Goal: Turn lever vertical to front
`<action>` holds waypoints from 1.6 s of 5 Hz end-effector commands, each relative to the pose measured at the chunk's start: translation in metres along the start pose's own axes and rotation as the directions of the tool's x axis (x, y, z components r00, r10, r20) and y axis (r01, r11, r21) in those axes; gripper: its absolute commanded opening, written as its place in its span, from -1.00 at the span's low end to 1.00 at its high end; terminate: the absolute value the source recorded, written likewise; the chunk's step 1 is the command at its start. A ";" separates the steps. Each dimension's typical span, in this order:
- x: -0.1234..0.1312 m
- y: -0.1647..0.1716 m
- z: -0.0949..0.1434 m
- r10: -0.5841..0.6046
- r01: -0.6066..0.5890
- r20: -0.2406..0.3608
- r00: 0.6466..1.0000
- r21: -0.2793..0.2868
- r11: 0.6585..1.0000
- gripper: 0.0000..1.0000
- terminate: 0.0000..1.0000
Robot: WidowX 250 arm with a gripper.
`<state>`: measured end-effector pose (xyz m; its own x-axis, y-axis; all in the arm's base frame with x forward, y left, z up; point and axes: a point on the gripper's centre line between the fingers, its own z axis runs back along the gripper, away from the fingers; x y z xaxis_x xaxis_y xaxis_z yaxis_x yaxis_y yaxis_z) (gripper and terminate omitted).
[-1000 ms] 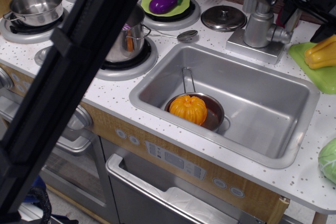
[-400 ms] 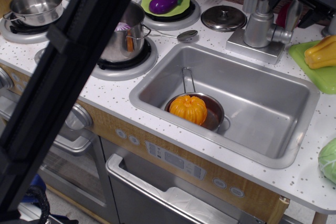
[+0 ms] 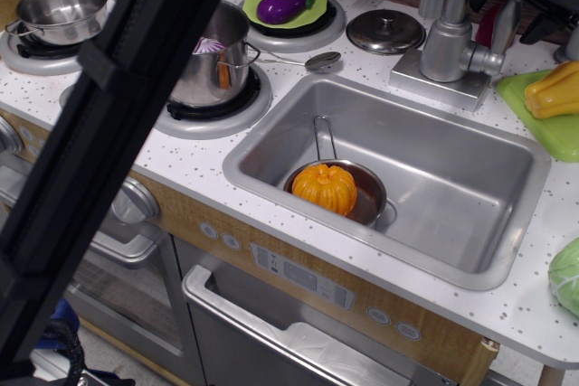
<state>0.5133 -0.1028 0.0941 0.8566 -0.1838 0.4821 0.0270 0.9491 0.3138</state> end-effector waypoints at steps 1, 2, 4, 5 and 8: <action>0.023 0.016 0.023 0.067 -0.067 0.067 0.995 -0.008 0.998 -1.00 -1.00; 0.017 0.010 0.027 0.100 -0.099 0.046 0.994 -0.018 0.995 -1.00 -1.00; -0.002 -0.005 0.036 0.180 -0.182 -0.033 0.983 -0.058 0.982 -1.00 -1.00; -0.016 -0.010 0.050 0.205 -0.210 -0.090 0.975 -0.050 0.976 -1.00 -1.00; -0.046 -0.019 0.024 0.266 -0.332 -0.316 0.911 -0.178 0.926 -1.00 -1.00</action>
<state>0.4593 -0.1118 0.0661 0.9620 0.1685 0.2149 -0.1737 0.9848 0.0053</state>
